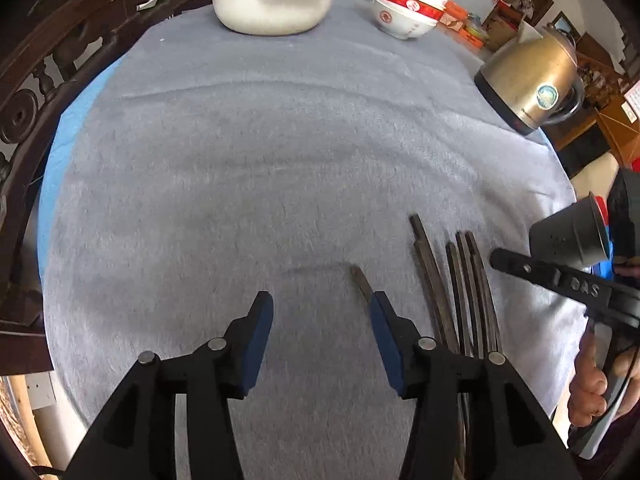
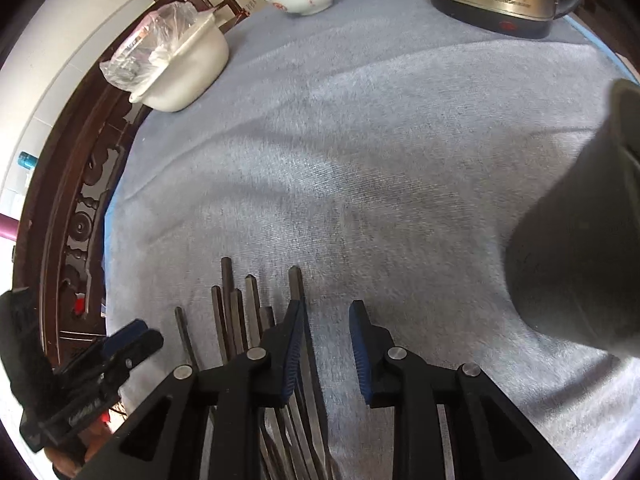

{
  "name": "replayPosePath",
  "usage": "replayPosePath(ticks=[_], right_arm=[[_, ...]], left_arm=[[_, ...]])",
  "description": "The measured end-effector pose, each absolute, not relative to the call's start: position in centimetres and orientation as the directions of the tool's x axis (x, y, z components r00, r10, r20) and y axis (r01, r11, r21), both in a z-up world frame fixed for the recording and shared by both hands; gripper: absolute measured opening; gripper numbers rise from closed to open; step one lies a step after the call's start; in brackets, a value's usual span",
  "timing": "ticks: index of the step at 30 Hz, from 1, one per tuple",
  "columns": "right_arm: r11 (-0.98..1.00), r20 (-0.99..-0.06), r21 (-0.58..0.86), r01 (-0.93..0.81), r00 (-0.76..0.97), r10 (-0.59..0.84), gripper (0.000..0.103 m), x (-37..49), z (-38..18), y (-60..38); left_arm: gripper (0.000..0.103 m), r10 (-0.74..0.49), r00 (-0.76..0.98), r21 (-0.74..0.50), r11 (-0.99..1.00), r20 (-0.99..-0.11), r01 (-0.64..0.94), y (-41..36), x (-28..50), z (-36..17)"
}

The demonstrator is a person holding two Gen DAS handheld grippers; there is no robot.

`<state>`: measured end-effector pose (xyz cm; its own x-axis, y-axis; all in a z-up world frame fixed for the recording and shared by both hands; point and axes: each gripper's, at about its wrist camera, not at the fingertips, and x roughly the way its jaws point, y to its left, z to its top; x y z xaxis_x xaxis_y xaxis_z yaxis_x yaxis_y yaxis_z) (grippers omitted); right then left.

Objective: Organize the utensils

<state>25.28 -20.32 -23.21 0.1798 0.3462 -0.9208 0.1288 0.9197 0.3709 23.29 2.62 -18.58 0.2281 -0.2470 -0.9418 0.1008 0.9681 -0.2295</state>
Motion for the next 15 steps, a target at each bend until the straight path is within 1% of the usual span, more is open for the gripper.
replayPosePath(ticks=[6, 7, 8, 9, 10, 11, 12, 13, 14, 15], right_arm=[[0.948, -0.941, 0.306, 0.083, 0.176, 0.288, 0.027, 26.9, -23.5, -18.1], [0.955, -0.947, 0.288, 0.073, 0.168, 0.273, 0.026, 27.0, -23.5, -17.8], [0.958, -0.951, 0.278, 0.066, 0.162, 0.264, 0.025, 27.2, -23.5, -17.6], [0.960, -0.953, 0.273, 0.058, 0.151, 0.262, 0.024, 27.3, -23.6, -17.2], [0.961, -0.955, 0.270, 0.053, 0.144, 0.260, 0.023, 27.5, -23.6, -16.9], [0.965, -0.958, 0.259, 0.040, 0.135, 0.252, 0.022, 27.6, -23.6, -16.4], [0.973, -0.965, 0.233, 0.012, 0.125, 0.229, 0.020, 27.7, -23.6, -15.6], [0.978, -0.970, 0.208, -0.005, 0.125, 0.207, 0.017, 27.6, -23.6, -15.2], [0.982, -0.975, 0.186, -0.020, 0.124, 0.187, 0.010, 27.7, -23.6, -14.8], [0.983, -0.975, 0.180, -0.023, 0.126, 0.181, 0.008, 27.8, -23.7, -14.8]], left_arm=[[0.051, -0.236, 0.173, -0.222, 0.970, -0.956, 0.096, 0.9, 24.1, -20.1], [0.048, -0.230, 0.182, -0.214, 0.972, -0.956, 0.099, 0.6, 24.2, -20.1], [0.039, -0.231, 0.187, -0.213, 0.971, -0.955, 0.112, 0.2, 24.4, -20.2], [0.037, -0.225, 0.193, -0.203, 0.971, -0.955, 0.128, -0.5, 24.7, -20.3], [0.032, -0.212, 0.203, -0.186, 0.973, -0.956, 0.139, -0.8, 24.8, -20.4], [0.022, -0.200, 0.208, -0.171, 0.974, -0.957, 0.148, -1.2, 24.9, -20.4], [0.017, -0.195, 0.211, -0.163, 0.974, -0.958, 0.159, -1.5, 25.1, -20.5], [0.016, -0.198, 0.215, -0.164, 0.972, -0.956, 0.166, -1.7, 25.3, -20.6], [0.015, -0.199, 0.218, -0.163, 0.971, -0.955, 0.173, -1.9, 25.4, -20.7], [0.014, -0.199, 0.220, -0.161, 0.970, -0.955, 0.180, -1.9, 25.5, -20.7]])
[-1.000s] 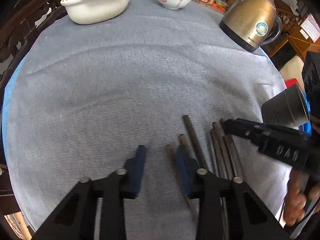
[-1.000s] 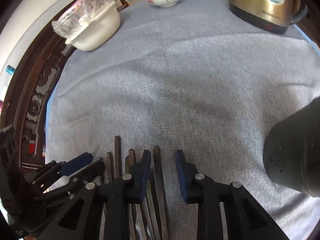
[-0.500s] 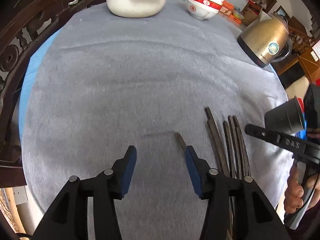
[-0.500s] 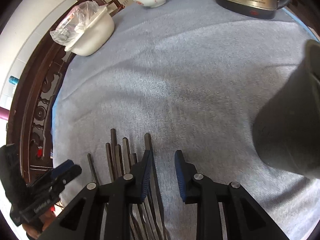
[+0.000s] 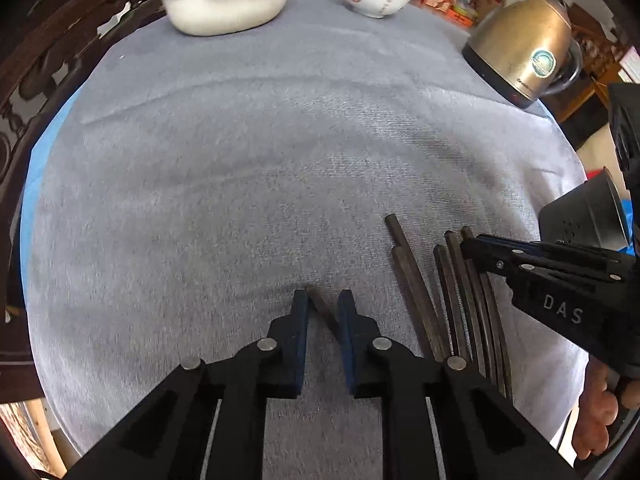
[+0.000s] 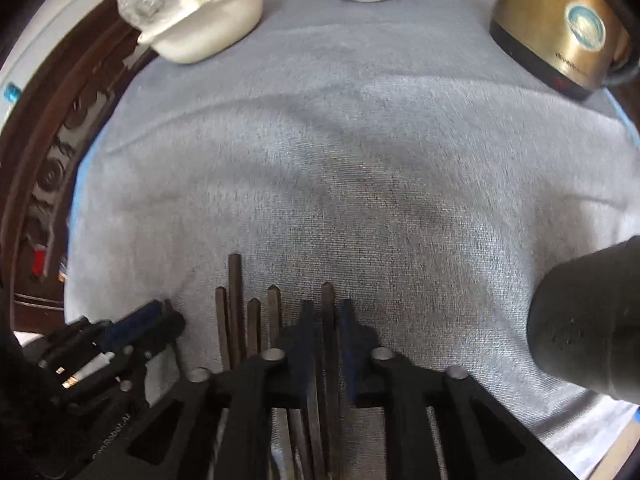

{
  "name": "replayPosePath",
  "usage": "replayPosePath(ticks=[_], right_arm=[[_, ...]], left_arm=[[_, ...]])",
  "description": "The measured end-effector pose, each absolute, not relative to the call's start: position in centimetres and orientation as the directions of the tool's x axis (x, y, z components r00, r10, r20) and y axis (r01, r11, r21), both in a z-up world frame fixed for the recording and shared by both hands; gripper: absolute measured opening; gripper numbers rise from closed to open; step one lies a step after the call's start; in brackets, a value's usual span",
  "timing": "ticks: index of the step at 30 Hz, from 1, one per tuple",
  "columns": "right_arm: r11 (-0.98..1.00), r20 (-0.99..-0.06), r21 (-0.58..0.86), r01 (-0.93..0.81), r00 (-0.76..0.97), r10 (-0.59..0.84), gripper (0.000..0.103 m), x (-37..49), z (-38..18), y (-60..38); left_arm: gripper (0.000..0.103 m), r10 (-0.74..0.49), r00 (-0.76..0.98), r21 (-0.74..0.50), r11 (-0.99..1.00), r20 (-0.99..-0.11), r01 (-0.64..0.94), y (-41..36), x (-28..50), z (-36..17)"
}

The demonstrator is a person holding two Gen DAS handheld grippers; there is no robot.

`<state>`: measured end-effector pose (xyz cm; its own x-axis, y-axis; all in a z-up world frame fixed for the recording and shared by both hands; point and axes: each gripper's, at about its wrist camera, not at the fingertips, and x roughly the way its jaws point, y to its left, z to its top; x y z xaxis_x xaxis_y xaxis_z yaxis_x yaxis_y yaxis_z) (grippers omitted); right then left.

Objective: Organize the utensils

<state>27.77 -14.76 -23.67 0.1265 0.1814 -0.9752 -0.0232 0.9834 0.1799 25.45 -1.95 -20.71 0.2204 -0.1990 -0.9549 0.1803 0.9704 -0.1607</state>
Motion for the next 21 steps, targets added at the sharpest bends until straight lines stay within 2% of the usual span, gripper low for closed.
replayPosePath(ticks=[3, 8, 14, 21], right_arm=[[0.974, -0.967, 0.224, 0.017, 0.129, 0.220, 0.007, 27.8, -23.8, -16.1], [0.944, -0.930, 0.322, 0.074, 0.212, 0.301, 0.006, 26.6, -21.6, -18.6], [0.925, -0.893, 0.370, 0.084, 0.308, 0.329, 0.006, 24.9, -18.0, -20.5], [0.886, -0.784, 0.459, 0.062, 0.498, 0.372, 0.006, 20.6, -11.0, -23.5]], left_arm=[[0.010, -0.220, 0.215, -0.177, 0.963, -0.952, 0.202, -2.2, 25.6, -21.0], [0.009, -0.266, 0.232, -0.225, 0.956, -0.936, 0.189, -1.0, 25.3, -19.7], [0.008, -0.268, 0.307, -0.220, 0.958, -0.913, 0.181, 0.4, 24.6, -15.9], [0.006, -0.295, 0.456, -0.217, 0.952, -0.840, 0.217, 0.8, 22.4, -8.8]])
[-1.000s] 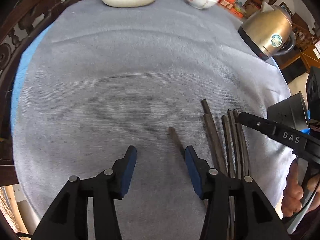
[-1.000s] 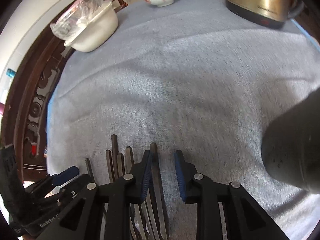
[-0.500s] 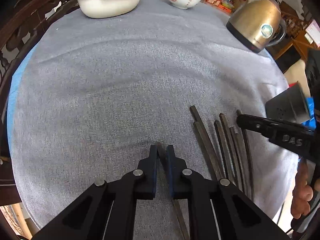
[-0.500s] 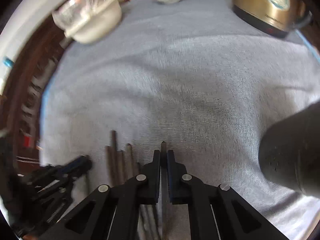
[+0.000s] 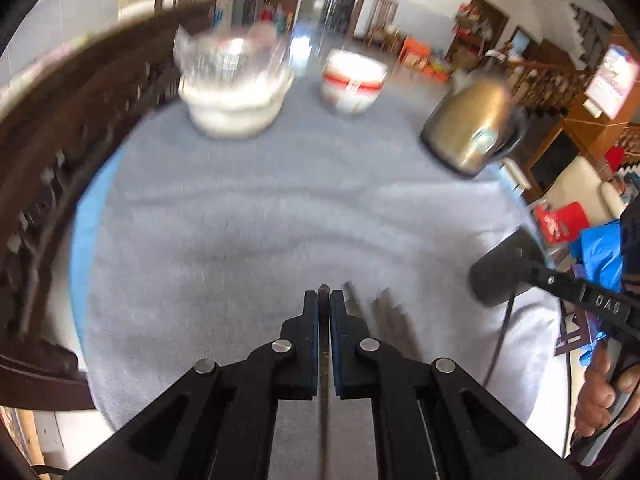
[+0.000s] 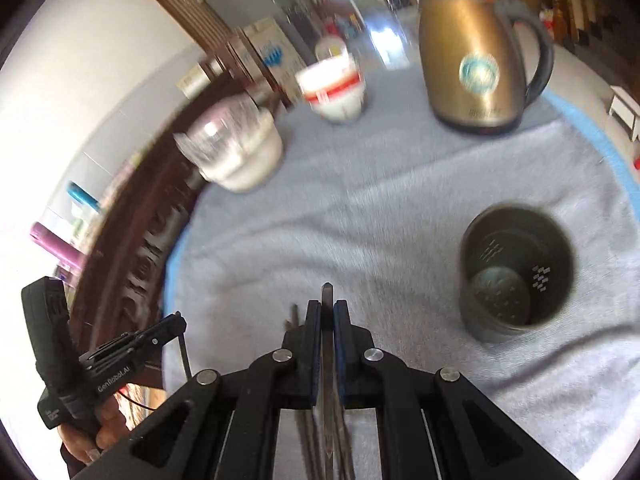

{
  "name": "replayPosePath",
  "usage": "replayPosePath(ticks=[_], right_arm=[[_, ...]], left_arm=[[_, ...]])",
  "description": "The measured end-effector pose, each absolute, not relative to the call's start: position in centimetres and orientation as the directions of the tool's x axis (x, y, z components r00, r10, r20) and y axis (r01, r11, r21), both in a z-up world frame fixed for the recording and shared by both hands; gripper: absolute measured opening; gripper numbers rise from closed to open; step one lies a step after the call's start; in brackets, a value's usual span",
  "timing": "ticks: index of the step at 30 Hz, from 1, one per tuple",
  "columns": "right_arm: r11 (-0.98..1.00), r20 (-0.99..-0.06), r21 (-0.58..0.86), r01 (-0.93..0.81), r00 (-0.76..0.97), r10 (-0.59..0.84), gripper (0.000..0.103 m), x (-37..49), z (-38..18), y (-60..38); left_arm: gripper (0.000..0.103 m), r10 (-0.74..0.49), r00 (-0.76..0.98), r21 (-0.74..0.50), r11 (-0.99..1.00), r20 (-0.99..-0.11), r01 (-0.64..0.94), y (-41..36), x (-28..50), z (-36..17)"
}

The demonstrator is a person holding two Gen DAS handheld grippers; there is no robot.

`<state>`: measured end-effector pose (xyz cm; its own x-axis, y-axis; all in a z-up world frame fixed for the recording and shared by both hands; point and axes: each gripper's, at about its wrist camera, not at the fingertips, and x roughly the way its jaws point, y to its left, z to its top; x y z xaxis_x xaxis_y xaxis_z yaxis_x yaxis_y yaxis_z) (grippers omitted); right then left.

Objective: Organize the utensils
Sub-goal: 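Lift both held chopsticks and carry them over the dark grey holder cup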

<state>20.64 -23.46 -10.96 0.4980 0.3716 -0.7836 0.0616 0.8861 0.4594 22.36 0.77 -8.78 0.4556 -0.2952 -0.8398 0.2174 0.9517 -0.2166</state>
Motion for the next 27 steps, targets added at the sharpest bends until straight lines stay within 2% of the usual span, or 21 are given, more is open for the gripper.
replayPosePath(ticks=[5, 14, 21, 25, 27], right_arm=[[0.892, -0.701, 0.450, 0.040, 0.634, 0.325, 0.006, 16.9, -6.5, -24.5], [0.908, -0.562, 0.415, 0.055, 0.801, 0.209, 0.006, 12.5, 0.5, -27.1], [0.925, -0.435, 0.360, 0.123, 0.899, 0.050, 0.006, 11.8, 7.3, -31.3], [0.925, -0.368, 0.334, 0.181, 0.929, -0.049, 0.006, 12.3, 9.2, -33.1], [0.922, -0.356, 0.328, 0.207, 0.931, -0.083, 0.006, 12.8, 9.2, -33.7]], left_arm=[[0.006, -0.316, 0.572, -0.191, 0.944, -0.757, 0.269, 0.0, 20.2, -2.9], [0.006, -0.347, 0.687, -0.153, 0.932, -0.639, 0.328, -5.0, 18.9, 4.3], [0.006, -0.444, 0.754, -0.186, 0.894, -0.485, 0.407, -10.0, 19.4, 11.3], [0.006, -0.481, 0.775, -0.206, 0.877, -0.411, 0.435, -13.6, 20.3, 12.8], [0.006, -0.505, 0.762, -0.231, 0.863, -0.406, 0.449, -15.0, 21.0, 12.6]])
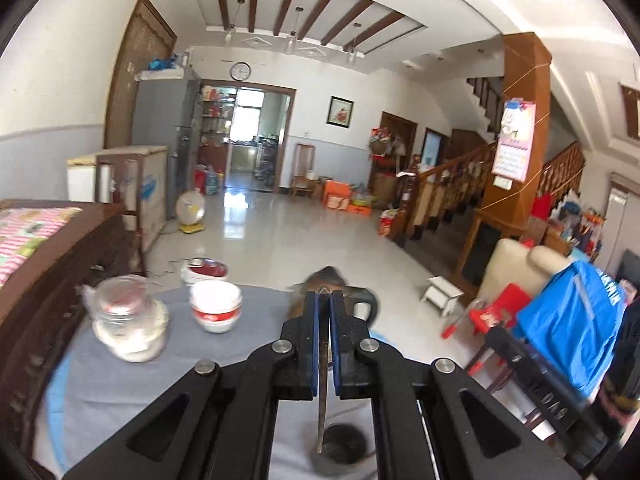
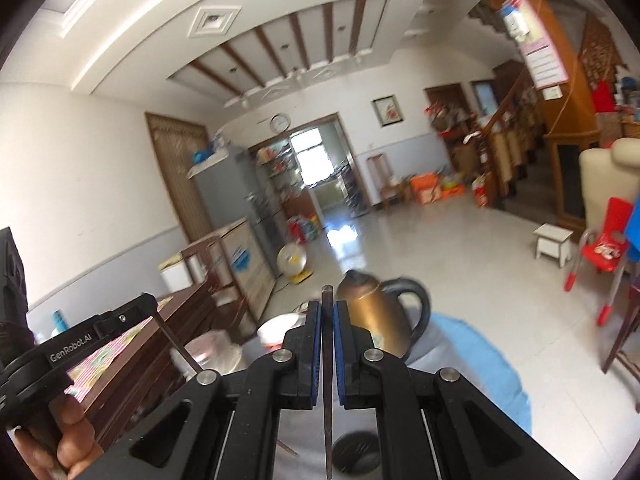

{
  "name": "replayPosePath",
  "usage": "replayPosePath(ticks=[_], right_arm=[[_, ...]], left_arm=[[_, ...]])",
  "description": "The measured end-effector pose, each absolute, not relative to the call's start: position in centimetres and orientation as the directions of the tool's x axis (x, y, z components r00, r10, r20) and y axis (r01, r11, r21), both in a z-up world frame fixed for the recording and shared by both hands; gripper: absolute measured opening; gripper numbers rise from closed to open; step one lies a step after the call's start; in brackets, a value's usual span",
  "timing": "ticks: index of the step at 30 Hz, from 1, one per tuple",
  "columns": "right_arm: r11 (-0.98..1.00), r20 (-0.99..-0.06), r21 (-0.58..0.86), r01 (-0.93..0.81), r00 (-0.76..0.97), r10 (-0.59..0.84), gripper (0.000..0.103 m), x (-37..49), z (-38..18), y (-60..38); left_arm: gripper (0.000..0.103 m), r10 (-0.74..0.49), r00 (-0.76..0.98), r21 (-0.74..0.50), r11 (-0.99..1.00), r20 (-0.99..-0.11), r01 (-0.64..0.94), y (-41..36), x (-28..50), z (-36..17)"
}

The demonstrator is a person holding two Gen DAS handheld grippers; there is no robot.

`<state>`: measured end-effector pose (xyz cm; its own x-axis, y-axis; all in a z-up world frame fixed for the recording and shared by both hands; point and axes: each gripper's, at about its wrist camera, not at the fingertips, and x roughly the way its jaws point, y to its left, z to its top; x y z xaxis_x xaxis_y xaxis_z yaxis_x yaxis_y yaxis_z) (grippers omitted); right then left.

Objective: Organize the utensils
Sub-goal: 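Lift both held chopsticks and carry them over the dark grey holder cup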

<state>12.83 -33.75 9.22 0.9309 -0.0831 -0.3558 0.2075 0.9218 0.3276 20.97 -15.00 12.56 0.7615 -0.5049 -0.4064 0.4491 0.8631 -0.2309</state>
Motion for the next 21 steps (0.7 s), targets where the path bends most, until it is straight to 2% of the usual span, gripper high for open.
replayPosePath(ticks=[4, 12, 15, 16, 17, 18, 19, 20, 21], right_arm=[[0.915, -0.368, 0.323, 0.242, 0.923, -0.114, 0.006, 14.3, 7.7, -34.5], [0.889, -0.486, 0.356, 0.290, 0.869, -0.089, 0.007, 16.8, 1.5, -35.9], [0.889, -0.519, 0.360, 0.284, 0.853, -0.062, 0.010, 16.9, 0.3, -36.0], [0.880, -0.531, 0.380, 0.284, 0.846, -0.044, 0.010, 16.8, -0.1, -36.3], [0.871, -0.541, 0.402, 0.283, 0.841, -0.024, 0.010, 16.7, -0.3, -36.5], [0.863, -0.547, 0.416, 0.286, 0.837, -0.015, 0.014, 16.2, -0.6, -36.9], [0.857, -0.549, 0.427, 0.288, 0.836, -0.007, 0.019, 15.9, -0.7, -37.1], [0.851, -0.547, 0.439, 0.288, 0.837, -0.001, 0.034, 15.5, -0.8, -37.1], [0.843, -0.532, 0.457, 0.284, 0.847, 0.003, 0.056, 14.6, -0.6, -37.2]], left_arm=[[0.006, -0.522, 0.742, -0.255, 0.853, -0.420, 0.456, -18.1, 22.5, 10.1], [0.006, -0.461, 0.652, -0.229, 0.882, -0.602, 0.412, -21.0, 25.2, 1.1], [0.006, -0.444, 0.617, -0.213, 0.886, -0.650, 0.413, -20.7, 25.0, 0.0], [0.009, -0.446, 0.609, -0.215, 0.884, -0.655, 0.416, -20.5, 25.0, -0.1], [0.024, -0.446, 0.600, -0.212, 0.882, -0.664, 0.420, -20.3, 24.9, -0.3], [0.035, -0.443, 0.591, -0.208, 0.882, -0.674, 0.423, -19.9, 24.7, -0.1], [0.051, -0.440, 0.593, -0.206, 0.883, -0.674, 0.421, -19.2, 24.4, 0.0], [0.054, -0.437, 0.601, -0.202, 0.885, -0.669, 0.419, -18.6, 24.1, 0.3], [0.054, -0.435, 0.612, -0.195, 0.886, -0.660, 0.420, -17.3, 23.5, 0.7]])
